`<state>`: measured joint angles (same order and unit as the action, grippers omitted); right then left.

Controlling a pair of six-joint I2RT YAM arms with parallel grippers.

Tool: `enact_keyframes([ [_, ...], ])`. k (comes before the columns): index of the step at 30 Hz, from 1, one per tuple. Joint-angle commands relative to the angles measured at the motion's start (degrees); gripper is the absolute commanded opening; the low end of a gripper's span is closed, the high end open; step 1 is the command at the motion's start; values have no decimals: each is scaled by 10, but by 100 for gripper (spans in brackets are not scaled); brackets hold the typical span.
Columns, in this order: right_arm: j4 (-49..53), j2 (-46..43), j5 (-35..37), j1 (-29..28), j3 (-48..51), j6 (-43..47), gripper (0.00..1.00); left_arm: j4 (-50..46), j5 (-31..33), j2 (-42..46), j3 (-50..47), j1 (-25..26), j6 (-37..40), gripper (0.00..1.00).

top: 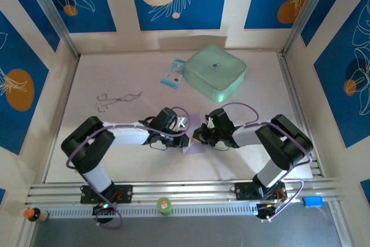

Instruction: Fold a paper plane with a square sheet of paper (pick it up from the middle)

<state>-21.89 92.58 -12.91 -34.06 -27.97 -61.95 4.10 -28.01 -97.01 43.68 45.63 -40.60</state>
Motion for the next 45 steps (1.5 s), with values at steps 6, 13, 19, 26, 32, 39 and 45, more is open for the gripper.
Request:
enact_keyframes([
  [6,24,-2,-12,11,6,22,0,-36,15,-35,-1,-5,4,4],
  [13,89,-61,-25,10,-41,84,0,-25,21,-32,-41,-6,-11,2],
  [19,77,-30,-11,-24,-31,67,0,-14,16,-36,-41,-6,-15,0],
  [26,63,14,6,-9,-17,53,0,-9,19,-28,-48,-6,-15,0],
  [32,75,8,8,25,-21,61,0,11,-5,-45,-49,-6,-21,0],
  [39,87,7,9,78,-23,59,0,20,-22,-55,-47,-5,-20,0],
  [45,119,-15,33,105,-30,75,0,23,-28,-60,-45,-6,-22,0],
])
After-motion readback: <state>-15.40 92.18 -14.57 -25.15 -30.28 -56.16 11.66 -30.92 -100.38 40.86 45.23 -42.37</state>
